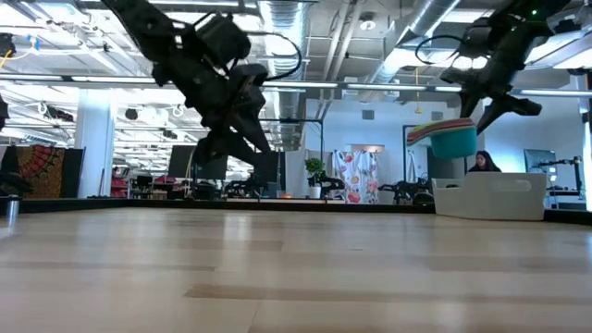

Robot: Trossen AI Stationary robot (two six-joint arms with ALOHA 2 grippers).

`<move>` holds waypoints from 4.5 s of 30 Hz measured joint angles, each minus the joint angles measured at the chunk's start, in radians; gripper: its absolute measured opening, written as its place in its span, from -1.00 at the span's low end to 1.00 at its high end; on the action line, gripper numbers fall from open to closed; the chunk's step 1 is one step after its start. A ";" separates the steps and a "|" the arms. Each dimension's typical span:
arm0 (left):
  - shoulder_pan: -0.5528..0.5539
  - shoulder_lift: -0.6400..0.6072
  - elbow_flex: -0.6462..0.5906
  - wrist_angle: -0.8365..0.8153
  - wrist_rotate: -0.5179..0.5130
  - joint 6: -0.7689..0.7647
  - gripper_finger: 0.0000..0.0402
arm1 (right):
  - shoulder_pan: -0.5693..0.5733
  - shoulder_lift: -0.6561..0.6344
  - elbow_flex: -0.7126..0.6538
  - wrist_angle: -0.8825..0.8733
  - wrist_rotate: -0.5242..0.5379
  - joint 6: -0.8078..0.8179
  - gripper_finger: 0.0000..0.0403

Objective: Nest measuring cups in basket
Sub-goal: Put the nested measuring cups into the bin, then return to Home Position

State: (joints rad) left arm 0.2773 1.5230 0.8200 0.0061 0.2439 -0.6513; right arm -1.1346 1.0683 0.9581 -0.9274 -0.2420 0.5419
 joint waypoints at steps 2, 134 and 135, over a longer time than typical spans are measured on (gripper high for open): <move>0.071 0.000 0.000 0.007 0.063 0.041 -0.40 | -0.008 0.000 0.000 0.022 0.008 0.055 -0.30; -0.318 -0.195 0.225 0.157 -0.604 0.021 -0.40 | 0.873 -0.259 -0.045 0.347 0.179 -0.134 -0.25; -0.360 -0.195 0.225 0.179 -0.673 0.022 -0.40 | 0.909 -0.252 -0.045 0.366 0.166 -0.154 -0.31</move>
State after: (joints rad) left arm -0.0822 1.3277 1.0454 0.1852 -0.4289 -0.6293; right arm -0.2257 0.8164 0.9127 -0.5616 -0.0762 0.3877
